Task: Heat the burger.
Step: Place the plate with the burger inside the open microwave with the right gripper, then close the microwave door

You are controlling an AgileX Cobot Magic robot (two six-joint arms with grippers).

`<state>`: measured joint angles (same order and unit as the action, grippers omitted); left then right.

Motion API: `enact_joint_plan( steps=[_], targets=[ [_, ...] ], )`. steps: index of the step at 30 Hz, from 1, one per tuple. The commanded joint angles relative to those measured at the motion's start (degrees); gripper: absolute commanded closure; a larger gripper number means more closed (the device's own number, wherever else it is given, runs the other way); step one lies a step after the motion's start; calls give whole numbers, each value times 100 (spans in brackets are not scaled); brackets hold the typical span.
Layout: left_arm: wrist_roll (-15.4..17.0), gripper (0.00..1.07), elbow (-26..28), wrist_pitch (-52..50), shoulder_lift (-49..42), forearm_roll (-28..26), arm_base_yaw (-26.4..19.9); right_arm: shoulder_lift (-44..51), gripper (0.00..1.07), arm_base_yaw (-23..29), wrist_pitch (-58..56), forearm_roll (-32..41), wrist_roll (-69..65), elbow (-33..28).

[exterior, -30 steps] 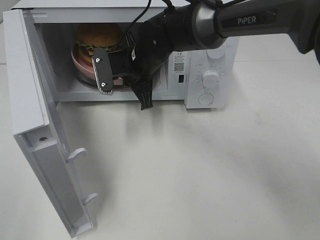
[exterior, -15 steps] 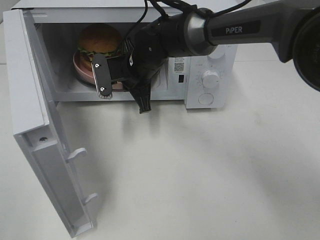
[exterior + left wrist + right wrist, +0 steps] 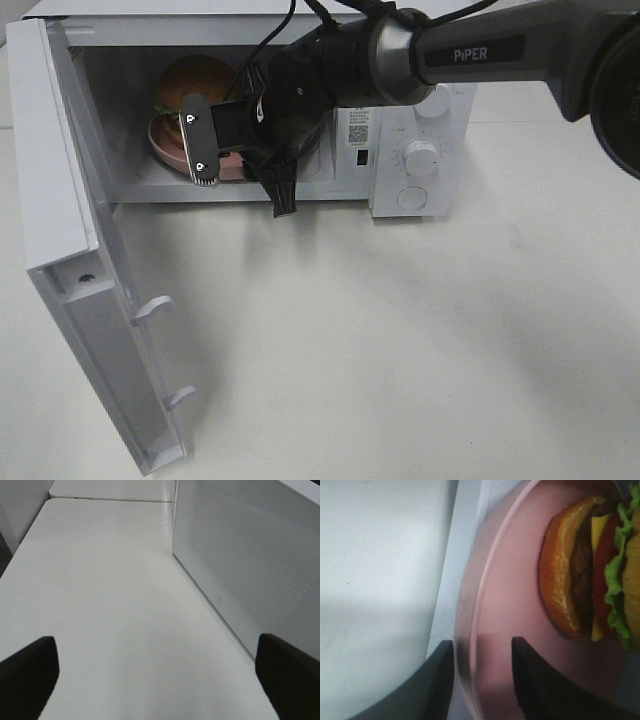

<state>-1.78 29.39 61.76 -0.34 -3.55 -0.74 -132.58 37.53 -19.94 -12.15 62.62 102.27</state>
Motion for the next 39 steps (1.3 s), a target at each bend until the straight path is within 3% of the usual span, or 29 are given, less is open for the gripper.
enact_joint_plan(
  steps=[1, 10, 19, 39],
  targets=[
    [29, 6, 6, -63, -92, 29, 11, 126, 60, -17, -103, -34, -57, 40],
    [29, 6, 6, -63, -92, 29, 11, 498, 50, -17, 69, 63, -57, -590],
    [29, 6, 6, -63, -92, 29, 11, 1129, 29, -17, 625, 97, -57, -1570],
    [29, 6, 6, -63, -92, 29, 11, 2756, 31, -17, 1450, 97, -269, -3673]
  ],
)
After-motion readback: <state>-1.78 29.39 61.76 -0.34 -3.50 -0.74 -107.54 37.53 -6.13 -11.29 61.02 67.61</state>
